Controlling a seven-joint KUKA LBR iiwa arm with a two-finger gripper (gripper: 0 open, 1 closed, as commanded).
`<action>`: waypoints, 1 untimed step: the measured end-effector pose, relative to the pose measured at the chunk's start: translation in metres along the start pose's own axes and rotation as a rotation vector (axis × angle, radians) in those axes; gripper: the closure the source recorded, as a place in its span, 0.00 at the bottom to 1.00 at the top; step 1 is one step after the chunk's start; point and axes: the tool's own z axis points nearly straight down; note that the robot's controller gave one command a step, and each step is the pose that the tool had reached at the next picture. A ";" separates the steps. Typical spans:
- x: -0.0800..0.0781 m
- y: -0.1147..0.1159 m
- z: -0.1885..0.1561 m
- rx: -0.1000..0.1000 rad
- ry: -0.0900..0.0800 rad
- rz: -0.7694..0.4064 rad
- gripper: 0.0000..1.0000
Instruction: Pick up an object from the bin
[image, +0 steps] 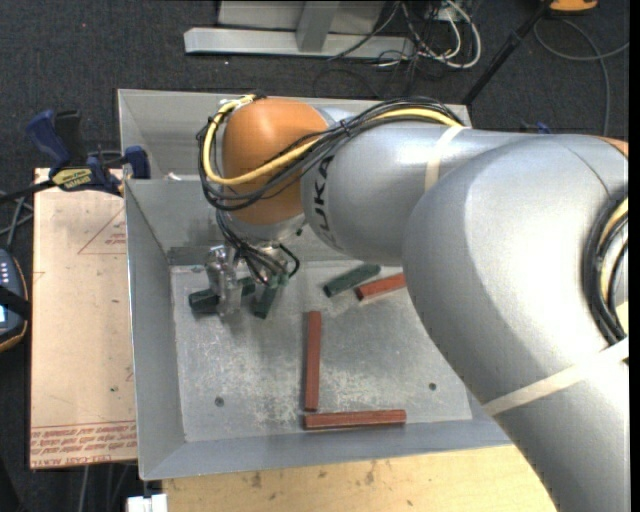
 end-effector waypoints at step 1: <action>0.000 0.000 0.000 0.000 0.000 0.000 1.00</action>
Offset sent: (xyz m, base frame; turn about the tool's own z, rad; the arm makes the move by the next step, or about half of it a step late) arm -0.0247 0.0017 0.1625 -0.0472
